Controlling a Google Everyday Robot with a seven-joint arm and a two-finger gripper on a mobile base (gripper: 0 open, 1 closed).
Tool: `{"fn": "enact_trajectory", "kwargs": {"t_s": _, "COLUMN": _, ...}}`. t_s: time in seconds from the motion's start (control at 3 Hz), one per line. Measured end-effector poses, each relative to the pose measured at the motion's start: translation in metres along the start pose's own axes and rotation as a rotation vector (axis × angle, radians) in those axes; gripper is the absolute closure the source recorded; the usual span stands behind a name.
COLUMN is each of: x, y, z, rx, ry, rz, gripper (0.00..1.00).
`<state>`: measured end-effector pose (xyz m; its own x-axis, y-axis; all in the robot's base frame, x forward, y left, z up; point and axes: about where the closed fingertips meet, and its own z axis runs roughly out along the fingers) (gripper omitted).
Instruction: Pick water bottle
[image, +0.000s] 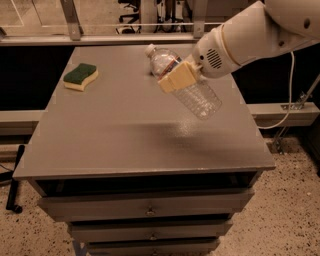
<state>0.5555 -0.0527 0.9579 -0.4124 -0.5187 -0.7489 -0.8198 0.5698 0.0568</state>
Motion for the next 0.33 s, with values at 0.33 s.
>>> {"fn": "enact_trajectory", "kwargs": {"t_s": 0.33, "x": 0.0014, "y": 0.0024, "z": 0.0018, "rx": -0.003, "ry": 0.005, "rz": -0.004, "gripper": 1.0}}
